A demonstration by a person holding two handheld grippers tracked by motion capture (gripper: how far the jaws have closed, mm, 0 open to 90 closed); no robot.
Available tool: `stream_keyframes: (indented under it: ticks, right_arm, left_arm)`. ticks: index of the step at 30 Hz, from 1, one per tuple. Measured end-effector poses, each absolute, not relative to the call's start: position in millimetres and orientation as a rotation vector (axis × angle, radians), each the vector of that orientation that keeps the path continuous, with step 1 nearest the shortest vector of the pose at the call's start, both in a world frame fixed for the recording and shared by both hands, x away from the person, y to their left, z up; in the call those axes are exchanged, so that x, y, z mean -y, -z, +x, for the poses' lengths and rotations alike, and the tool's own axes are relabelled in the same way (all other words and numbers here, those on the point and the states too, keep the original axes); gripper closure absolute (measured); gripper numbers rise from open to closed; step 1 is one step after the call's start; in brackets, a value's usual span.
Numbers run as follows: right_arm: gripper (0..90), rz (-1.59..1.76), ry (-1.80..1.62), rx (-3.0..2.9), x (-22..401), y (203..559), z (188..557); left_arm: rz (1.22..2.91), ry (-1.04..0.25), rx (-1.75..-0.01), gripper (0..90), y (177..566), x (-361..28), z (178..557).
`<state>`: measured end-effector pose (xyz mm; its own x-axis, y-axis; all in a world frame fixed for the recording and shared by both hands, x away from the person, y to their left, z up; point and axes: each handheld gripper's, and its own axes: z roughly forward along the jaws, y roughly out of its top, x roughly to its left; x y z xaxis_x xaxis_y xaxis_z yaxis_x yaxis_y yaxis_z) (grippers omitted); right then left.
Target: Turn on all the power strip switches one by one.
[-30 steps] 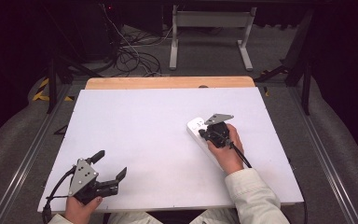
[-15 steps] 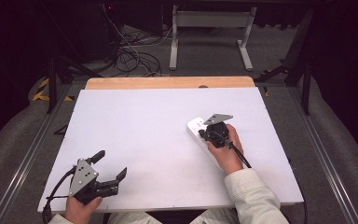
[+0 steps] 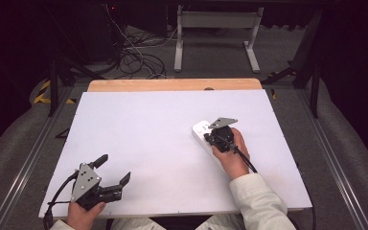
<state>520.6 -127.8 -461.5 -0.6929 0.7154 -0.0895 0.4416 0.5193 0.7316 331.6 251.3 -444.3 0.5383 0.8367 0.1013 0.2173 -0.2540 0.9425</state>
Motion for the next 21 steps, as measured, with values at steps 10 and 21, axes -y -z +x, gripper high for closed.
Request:
stream_keyframes:
  ticks: [10, 21]
  right_arm:
    - [90.0, 0.934, -1.171, -2.294, 137, 441, 512]
    - [90.0, 0.931, -1.223, -2.274, 144, 428, 508]
  left_arm:
    - [1.761, -0.758, -0.885, 11.2, 445, -253, 333]
    - [1.762, -0.759, -0.885, 11.2, 445, -252, 333]
